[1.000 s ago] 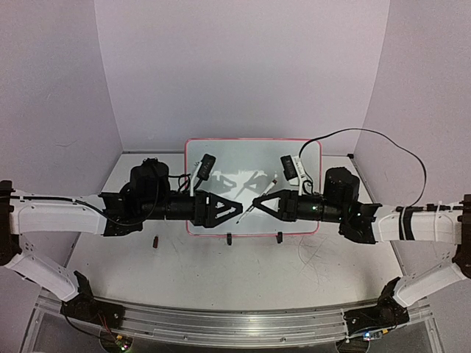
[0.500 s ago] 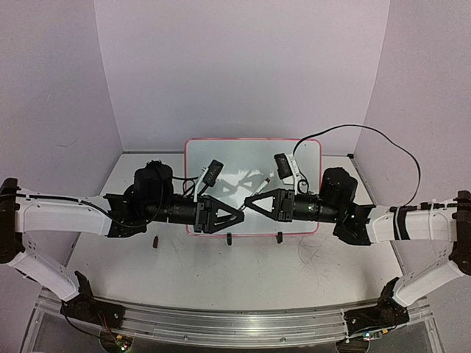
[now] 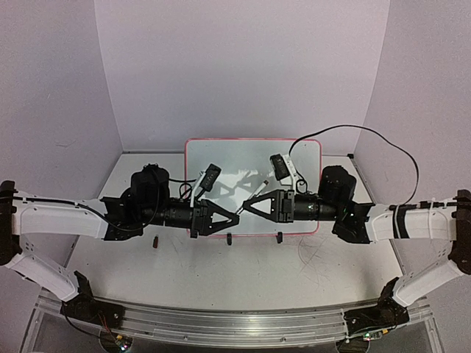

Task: Write a sentence on the whiteboard
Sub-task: Pass from the right arm to the left

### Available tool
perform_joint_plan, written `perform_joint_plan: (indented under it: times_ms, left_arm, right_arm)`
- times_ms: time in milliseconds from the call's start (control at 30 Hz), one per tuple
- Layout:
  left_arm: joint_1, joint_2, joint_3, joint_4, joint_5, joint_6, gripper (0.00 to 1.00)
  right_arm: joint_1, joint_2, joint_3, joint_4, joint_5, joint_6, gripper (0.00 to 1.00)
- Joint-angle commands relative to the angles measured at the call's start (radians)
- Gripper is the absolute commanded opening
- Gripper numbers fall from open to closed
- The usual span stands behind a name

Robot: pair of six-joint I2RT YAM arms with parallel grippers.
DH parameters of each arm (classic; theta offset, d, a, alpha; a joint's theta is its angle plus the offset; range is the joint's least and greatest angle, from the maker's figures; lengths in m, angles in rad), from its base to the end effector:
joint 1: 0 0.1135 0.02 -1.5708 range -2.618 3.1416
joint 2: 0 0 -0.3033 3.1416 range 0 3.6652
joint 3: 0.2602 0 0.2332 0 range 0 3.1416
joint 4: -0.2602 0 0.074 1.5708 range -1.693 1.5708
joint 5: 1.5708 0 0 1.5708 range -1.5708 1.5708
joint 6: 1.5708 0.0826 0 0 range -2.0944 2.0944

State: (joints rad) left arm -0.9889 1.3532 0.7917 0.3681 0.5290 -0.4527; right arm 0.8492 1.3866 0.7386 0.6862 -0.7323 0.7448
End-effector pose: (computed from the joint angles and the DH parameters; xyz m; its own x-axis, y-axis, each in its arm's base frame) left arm 0.1409 -0.2901 0.3125 -0.5295 0.1178 -0.8401 0.8472 0.1248 -0.5165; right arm 0.1671 0.2735 0.3287 -0.6590 0.0141 -0.7520 -0.7520 -0.0270 0.6586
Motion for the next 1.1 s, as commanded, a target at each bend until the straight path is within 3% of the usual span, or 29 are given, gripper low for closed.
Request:
perform_joint_plan:
  times_ms: [0, 167, 367, 667, 1067]
  left_arm:
    - [0.019, -0.047, 0.004, -0.055, 0.007, 0.109, 0.0]
    - [0.018, -0.036, 0.069, -0.273, 0.04, 0.274, 0.0]
    - [0.018, -0.011, 0.107, -0.393, 0.128, 0.336, 0.0]
    - [0.018, 0.023, 0.132, -0.399, 0.165, 0.316, 0.0]
    - [0.016, 0.023, 0.109, -0.338, 0.16, 0.276, 0.0]
  right_arm:
    - [-0.002, -0.017, 0.114, -0.222, -0.109, -0.132, 0.36]
    - [-0.098, -0.016, 0.205, -0.609, -0.267, -0.314, 0.58]
    - [-0.149, 0.005, 0.292, -0.86, -0.35, -0.509, 0.66]
    - [-0.074, 0.119, 0.387, -0.915, -0.401, -0.571, 0.62]
    - [-0.013, 0.162, 0.399, -0.843, -0.386, -0.53, 0.42]
